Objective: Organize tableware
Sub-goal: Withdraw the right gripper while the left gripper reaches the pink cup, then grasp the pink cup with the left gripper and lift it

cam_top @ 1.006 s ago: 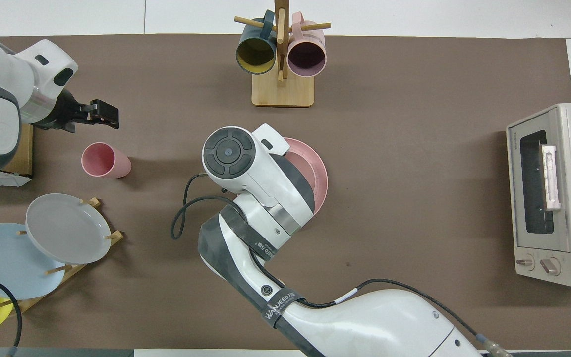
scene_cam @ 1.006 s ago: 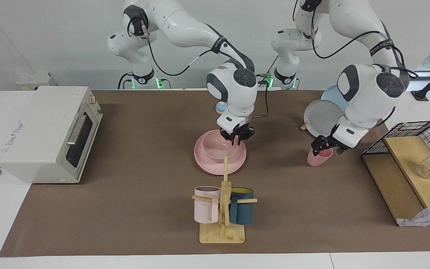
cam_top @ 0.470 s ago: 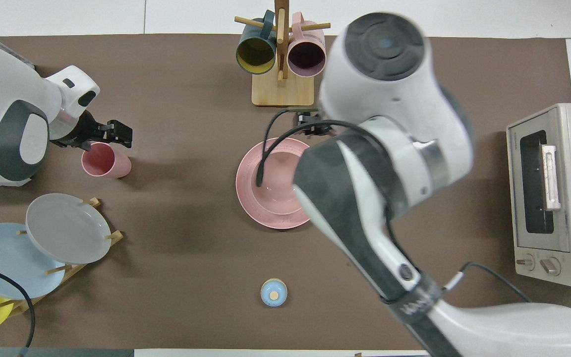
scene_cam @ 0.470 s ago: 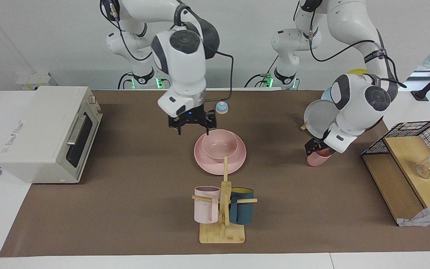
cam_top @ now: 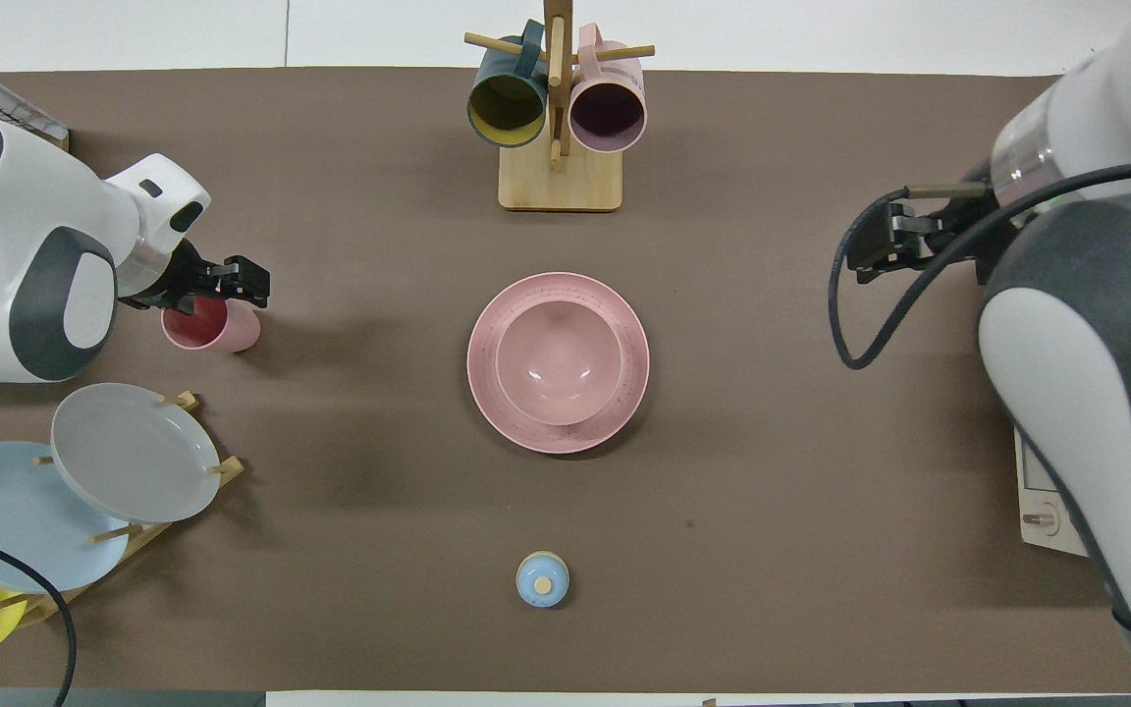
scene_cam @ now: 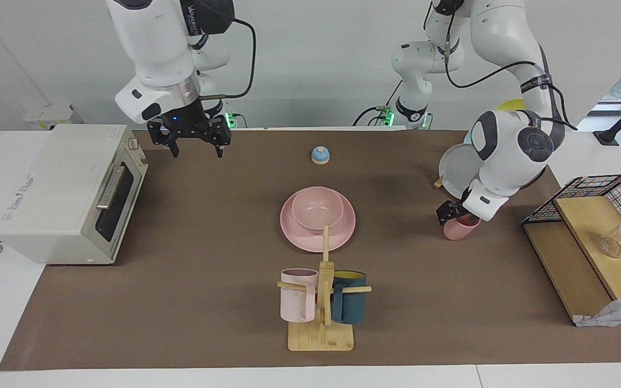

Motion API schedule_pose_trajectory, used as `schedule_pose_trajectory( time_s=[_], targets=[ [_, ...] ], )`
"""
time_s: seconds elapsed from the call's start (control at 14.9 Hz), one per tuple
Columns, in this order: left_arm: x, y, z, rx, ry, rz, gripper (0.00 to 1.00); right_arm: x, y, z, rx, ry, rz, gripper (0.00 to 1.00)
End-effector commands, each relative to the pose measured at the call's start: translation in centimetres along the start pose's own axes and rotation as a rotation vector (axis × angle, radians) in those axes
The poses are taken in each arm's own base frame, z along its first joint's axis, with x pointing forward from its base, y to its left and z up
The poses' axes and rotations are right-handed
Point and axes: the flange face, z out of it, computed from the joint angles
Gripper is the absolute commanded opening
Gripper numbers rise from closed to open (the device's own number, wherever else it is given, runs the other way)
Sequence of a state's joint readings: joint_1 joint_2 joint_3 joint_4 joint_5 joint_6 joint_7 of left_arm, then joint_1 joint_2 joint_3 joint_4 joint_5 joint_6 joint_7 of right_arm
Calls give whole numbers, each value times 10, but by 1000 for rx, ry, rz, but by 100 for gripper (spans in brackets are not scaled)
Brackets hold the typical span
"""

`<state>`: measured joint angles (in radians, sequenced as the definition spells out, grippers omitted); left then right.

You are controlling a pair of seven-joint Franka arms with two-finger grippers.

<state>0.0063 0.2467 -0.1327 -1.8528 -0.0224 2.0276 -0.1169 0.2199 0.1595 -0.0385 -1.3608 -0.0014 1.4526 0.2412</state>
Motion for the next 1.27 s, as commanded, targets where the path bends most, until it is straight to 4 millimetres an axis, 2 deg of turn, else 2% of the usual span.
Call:
schedule_pose_trajectory(
  time_s=[0.0,0.13,0.2,0.27,0.4,0.47,0.6,0.74,0.8,0.94,1.07,1.21],
  targets=[
    [-13,0,2,10,22,-6,51,-6,48,21,13,-48,20,100],
    [-16,1,3,11,18,2,11,-5,70,23,16,-50,-21,100],
    [-17,1,3,13,16,3,0,-5,72,23,14,-55,-20,100],
    [-18,0,3,14,15,7,0,-6,75,23,15,-55,-23,100],
    [-16,-2,1,16,18,15,0,-8,113,23,28,-60,43,100],
    [-15,-3,-3,21,17,18,0,-13,111,24,29,-62,32,100],
    [-7,2,-31,21,29,25,0,-21,122,33,31,-88,35,100],
    [3,14,-93,15,33,28,0,-30,123,31,28,-84,12,100],
    [5,35,-120,9,23,40,0,-31,121,30,26,-82,3,100],
    [-2,80,-156,15,-17,-10,0,-30,122,30,26,-76,-6,100],
    [-13,140,-180,7,0,-90,0,-16,124,23,-4,18,-26,100],
    [-29,204,-182,-5,19,-172,0,-14,133,24,-4,29,-53,100]
  ],
)
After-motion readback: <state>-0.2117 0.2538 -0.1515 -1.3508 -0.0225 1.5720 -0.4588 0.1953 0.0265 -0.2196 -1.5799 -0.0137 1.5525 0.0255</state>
